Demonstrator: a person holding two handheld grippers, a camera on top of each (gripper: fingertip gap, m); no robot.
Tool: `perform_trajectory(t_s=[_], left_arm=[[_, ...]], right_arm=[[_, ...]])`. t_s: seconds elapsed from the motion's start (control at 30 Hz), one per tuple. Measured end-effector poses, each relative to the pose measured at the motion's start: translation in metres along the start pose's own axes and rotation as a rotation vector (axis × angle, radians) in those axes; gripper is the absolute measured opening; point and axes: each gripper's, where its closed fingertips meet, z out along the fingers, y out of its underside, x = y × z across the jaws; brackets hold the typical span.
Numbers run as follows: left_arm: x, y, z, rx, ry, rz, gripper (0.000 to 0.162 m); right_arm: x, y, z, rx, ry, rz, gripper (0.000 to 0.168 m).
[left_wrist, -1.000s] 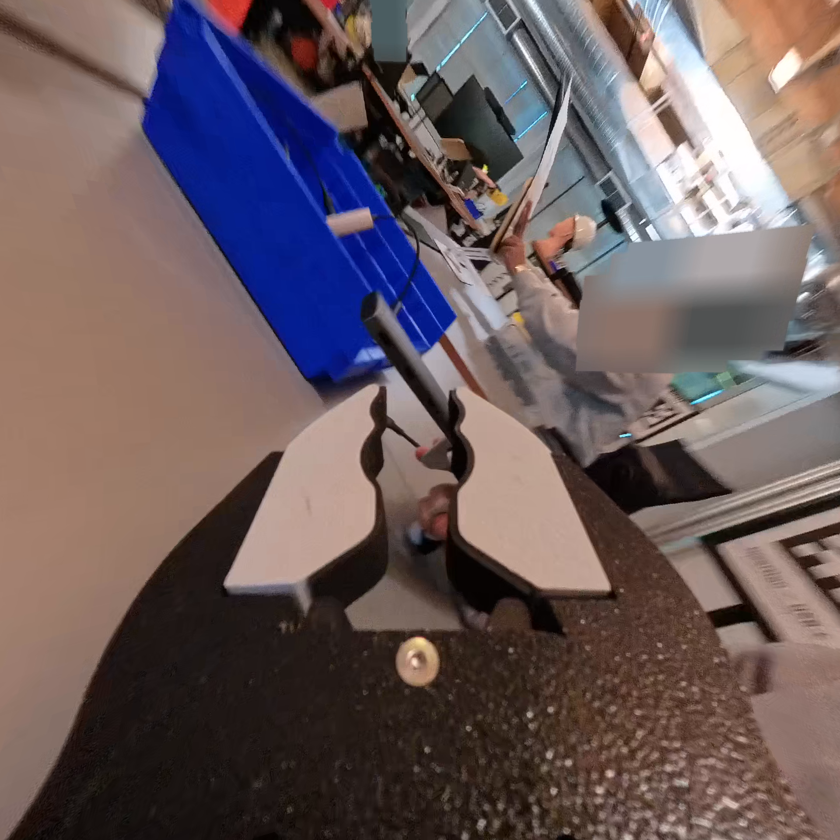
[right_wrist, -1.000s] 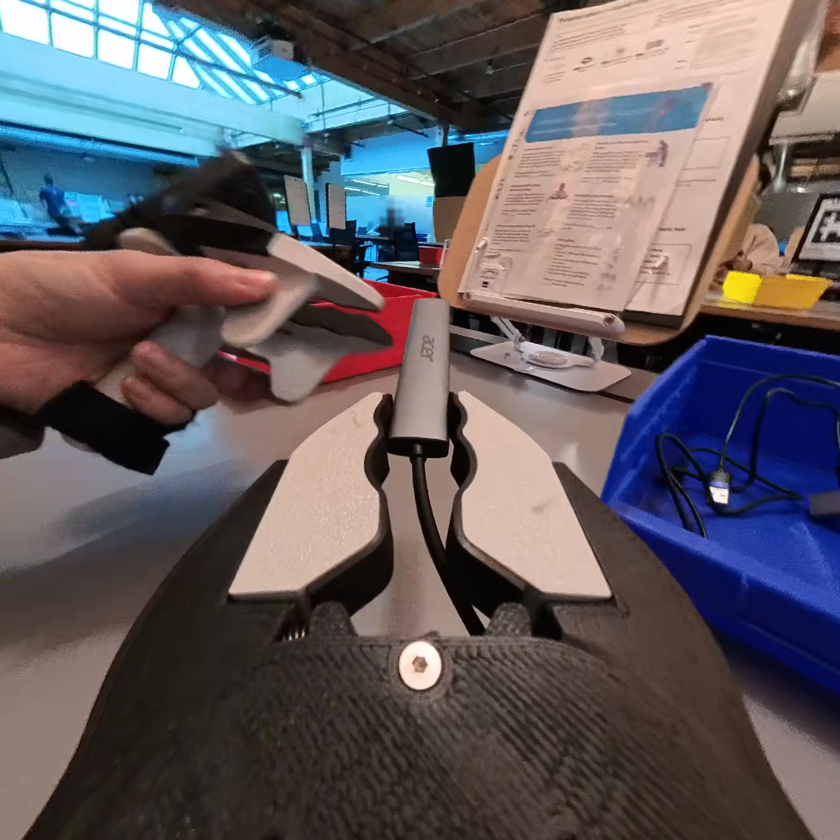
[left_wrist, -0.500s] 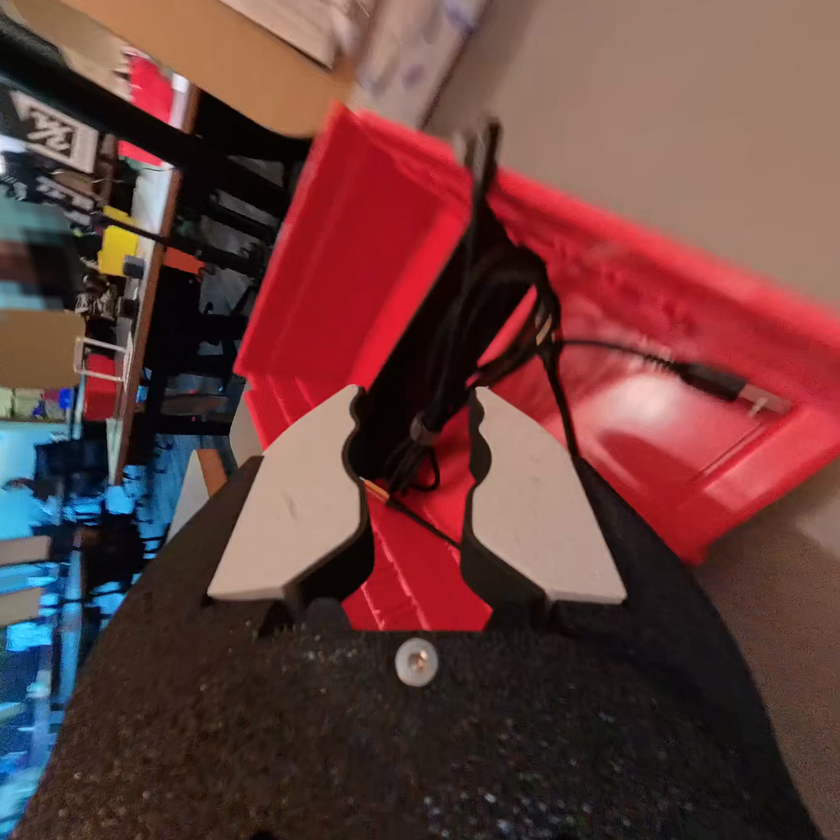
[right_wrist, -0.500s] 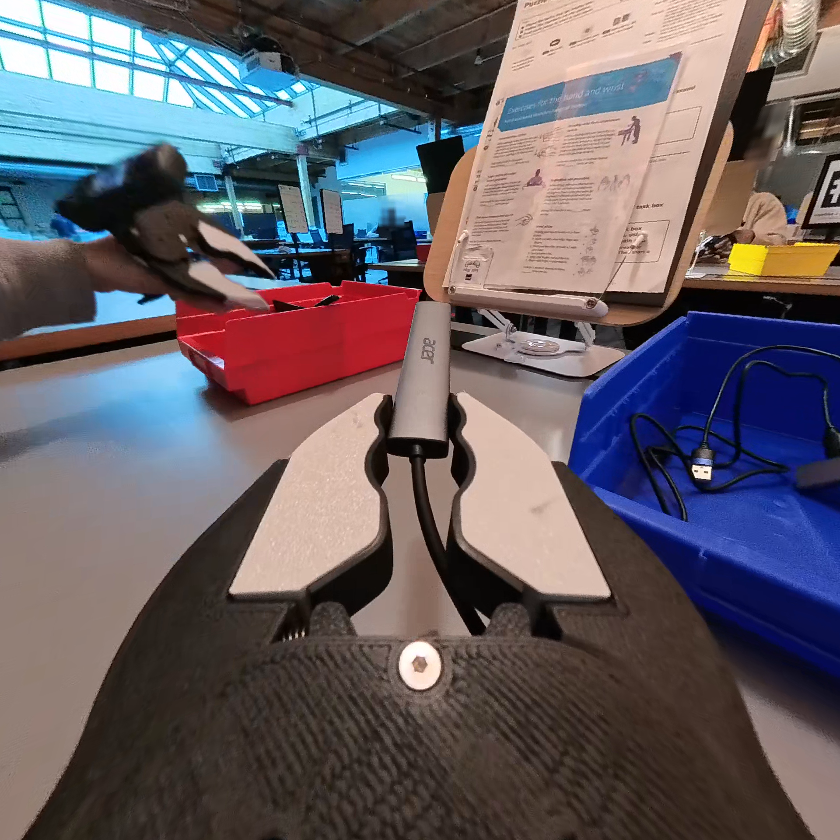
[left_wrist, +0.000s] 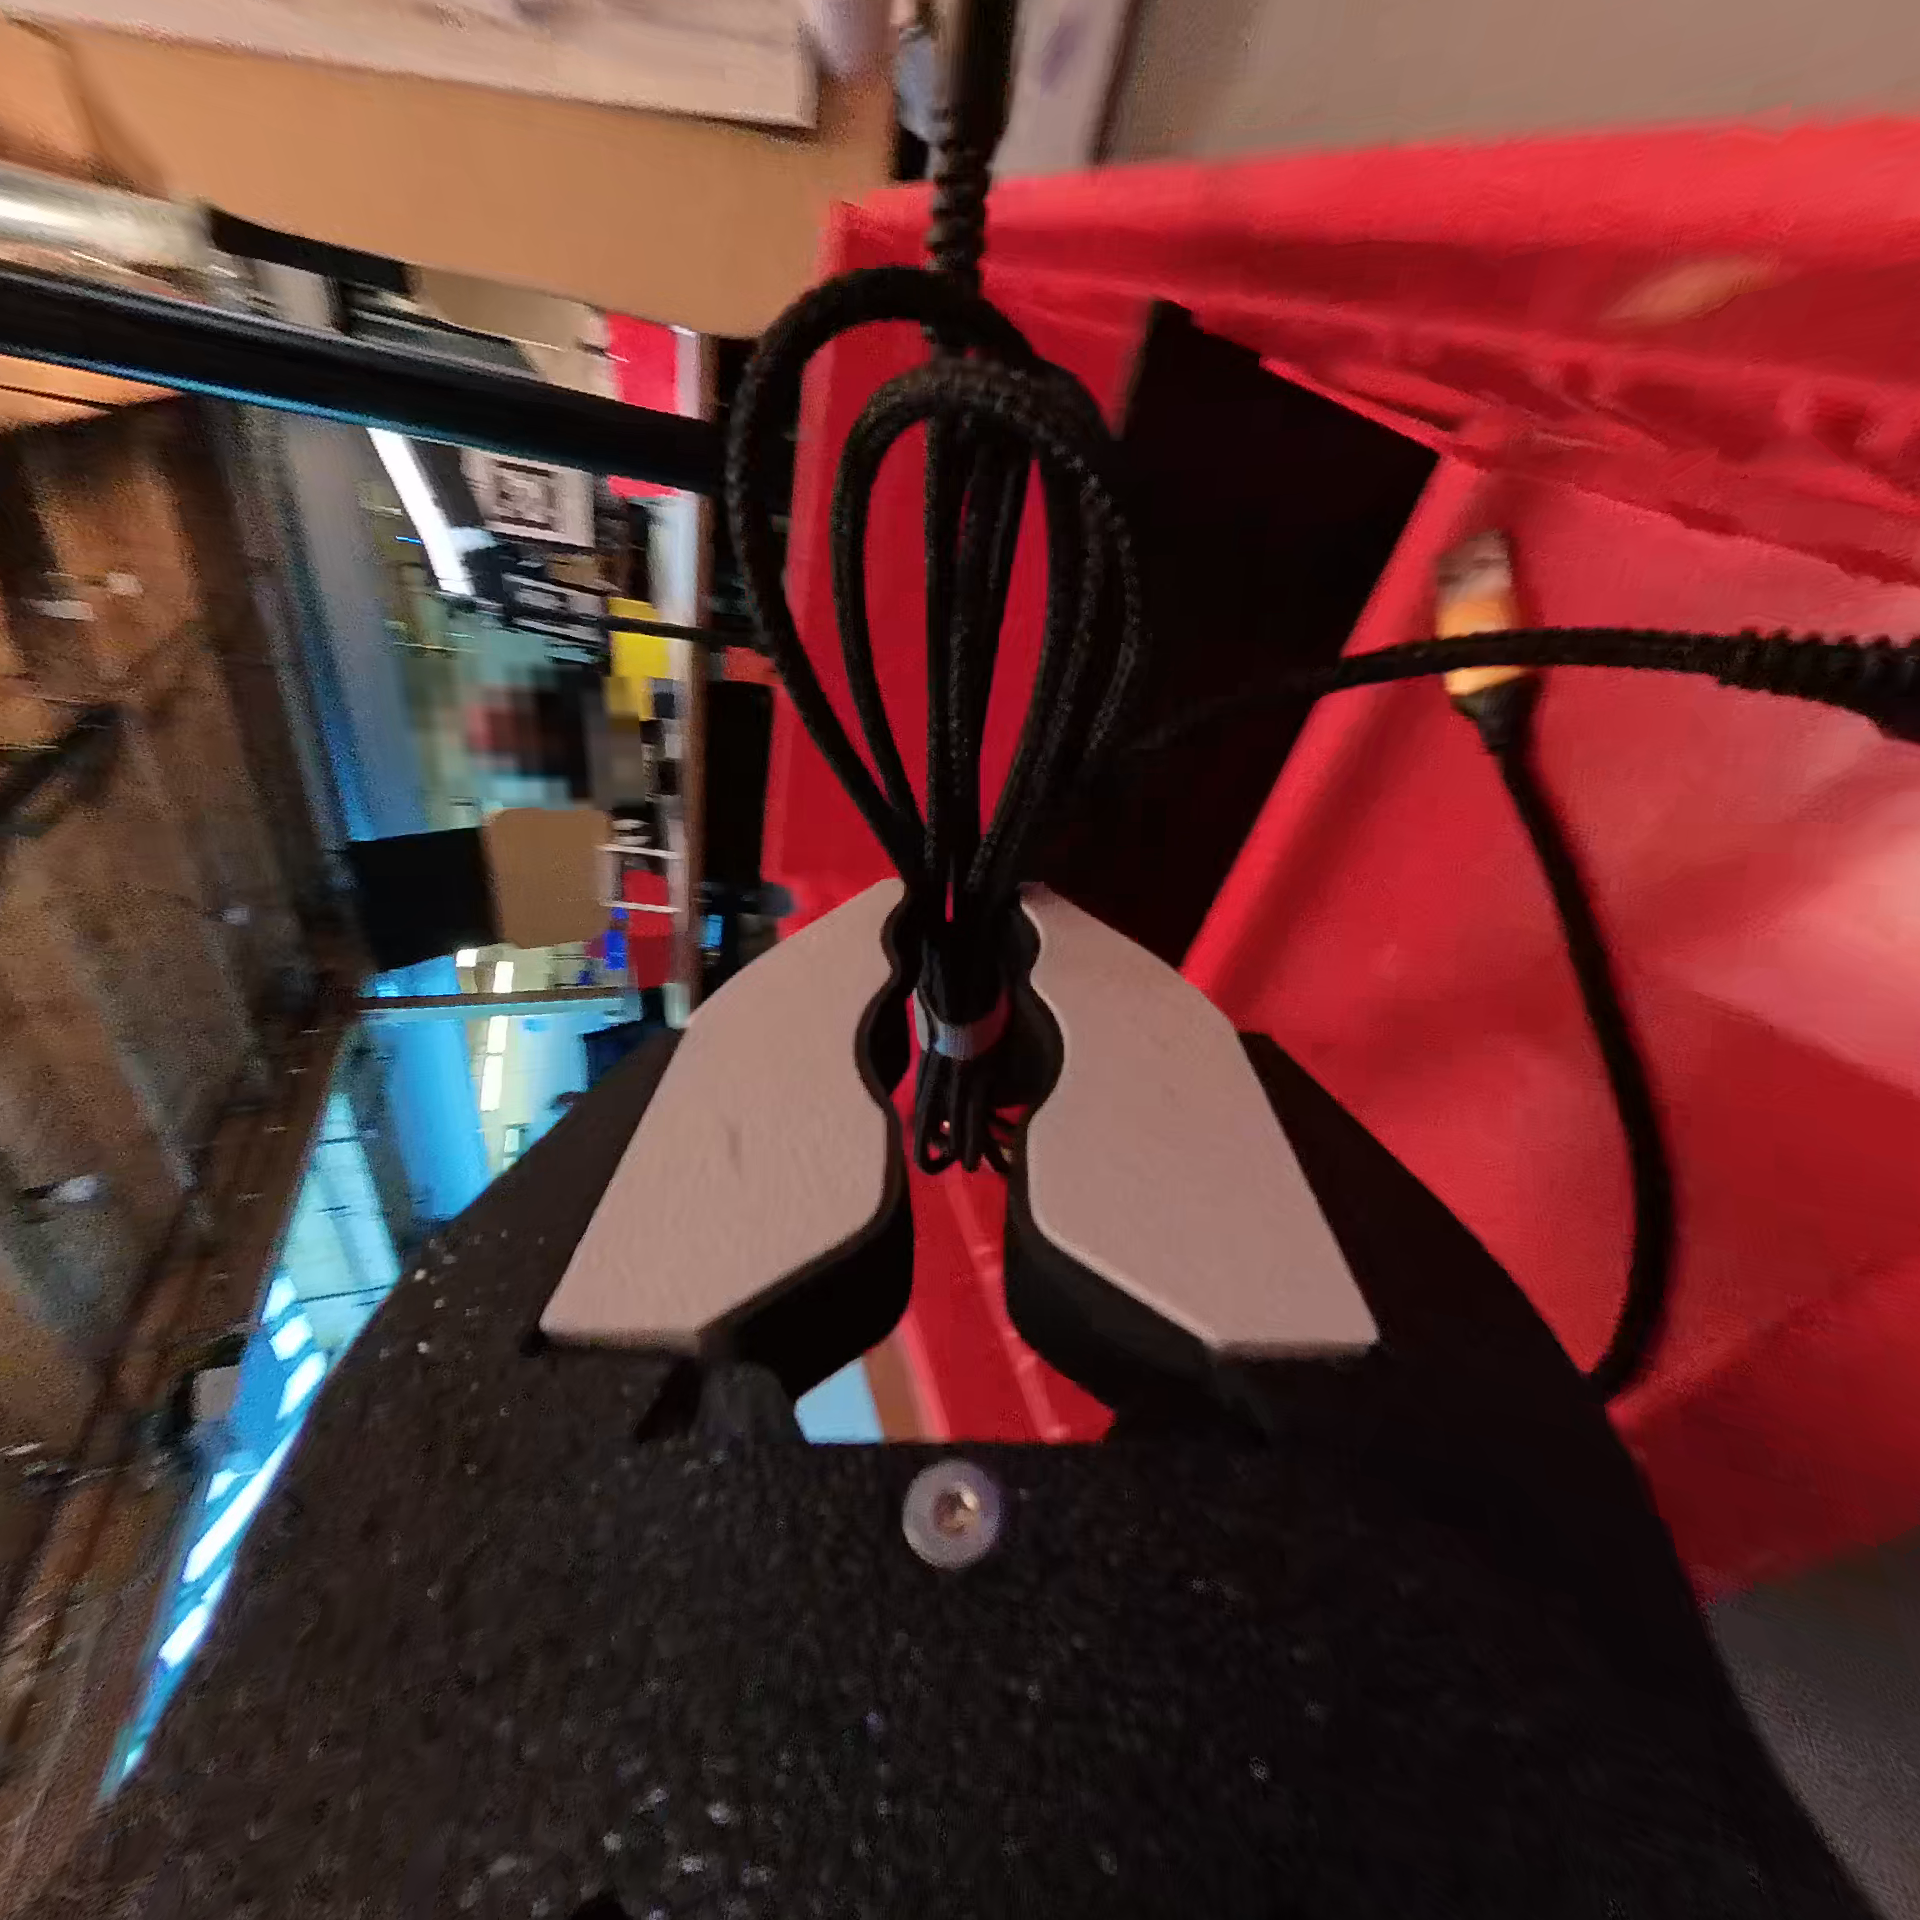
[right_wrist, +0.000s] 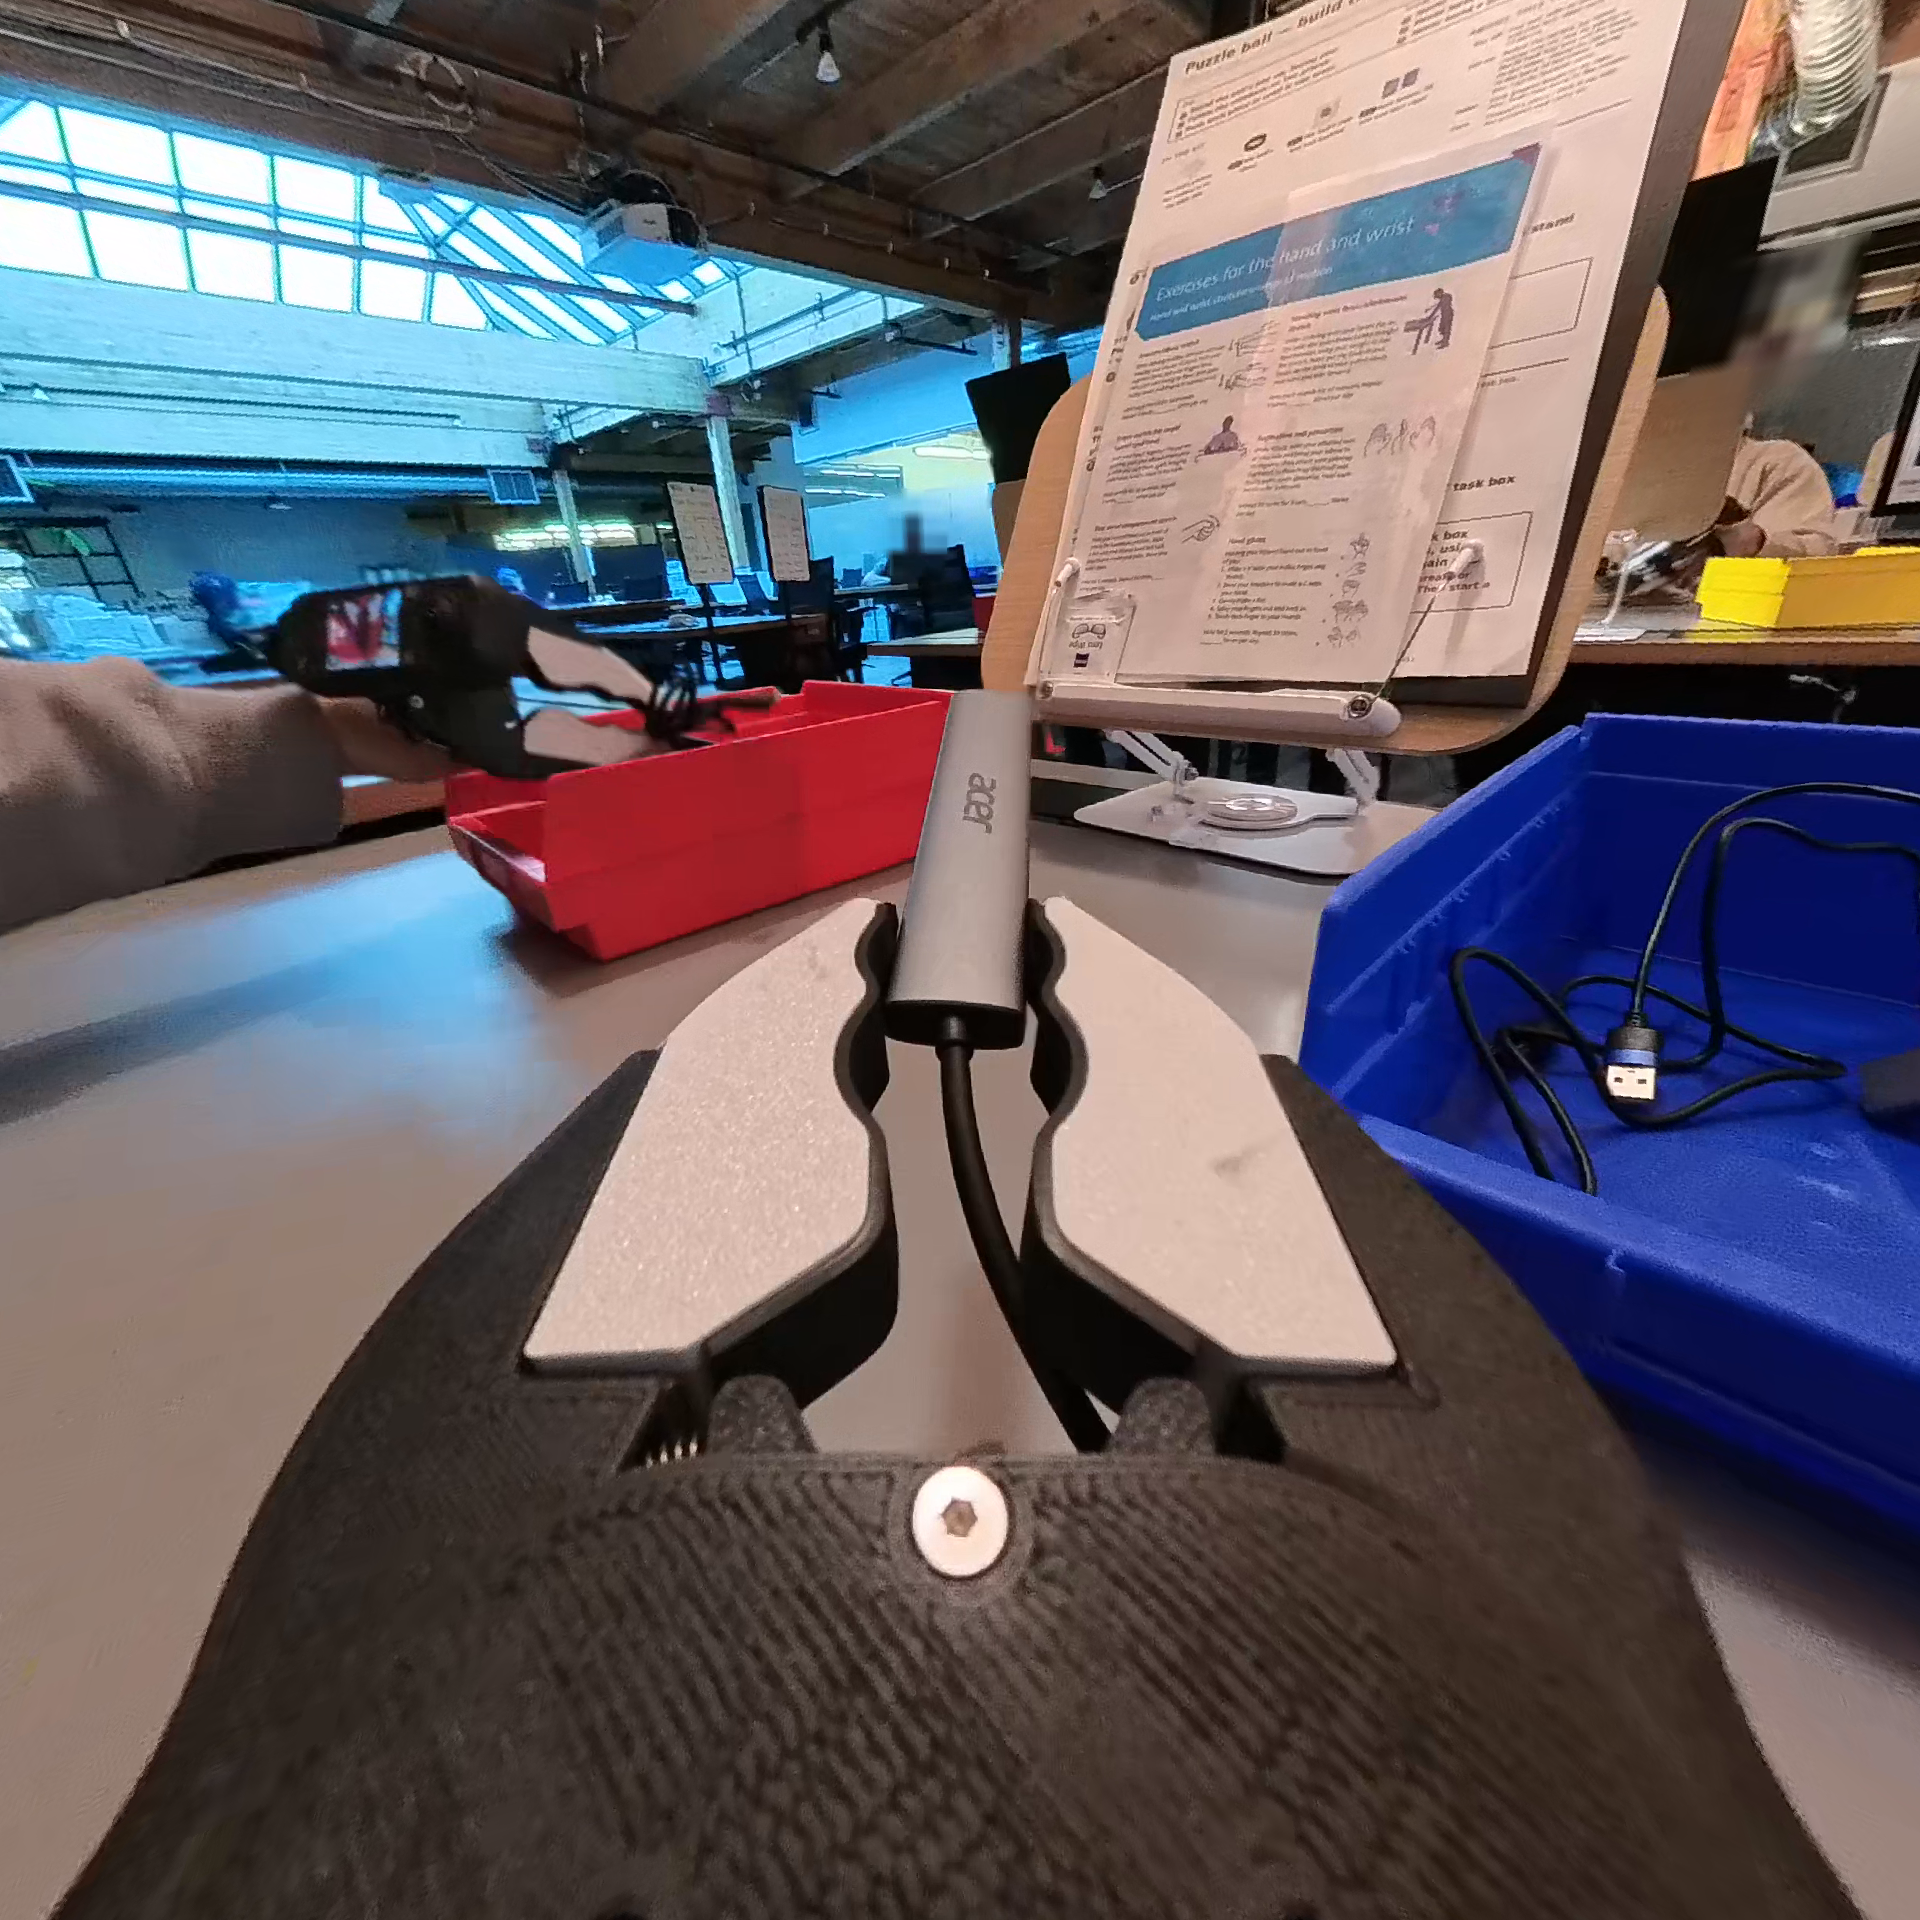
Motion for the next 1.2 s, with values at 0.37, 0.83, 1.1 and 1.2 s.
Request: perform_trajectory(t_s=[0.37, 0.83, 1.1, 1.2], left_arm=[[-0.141, -0.165, -0.174, 0.478, -0.508, 0.185, 0.013], [0.118, -0.268, -0.148, 0.829, -0.086, 0.728, 0.015], [0.168, -0.247, -0.112, 0.715, 0.242, 0.700, 0.041], [0.159, -0.237, -0.106, 0.650, 0.289, 0.667, 0.048]], right_arm=[[-0.014, -0.007, -0.007, 0.053, -0.241, 0.090, 0.024], [0.001, -0.040, -0.062, 0.236, -0.505, 0.124, 0.024], [0.017, -0.028, -0.052, 0.178, -0.372, 0.098, 0.024], [0.021, -0.029, -0.052, 0.188, -0.357, 0.114, 0.024]])
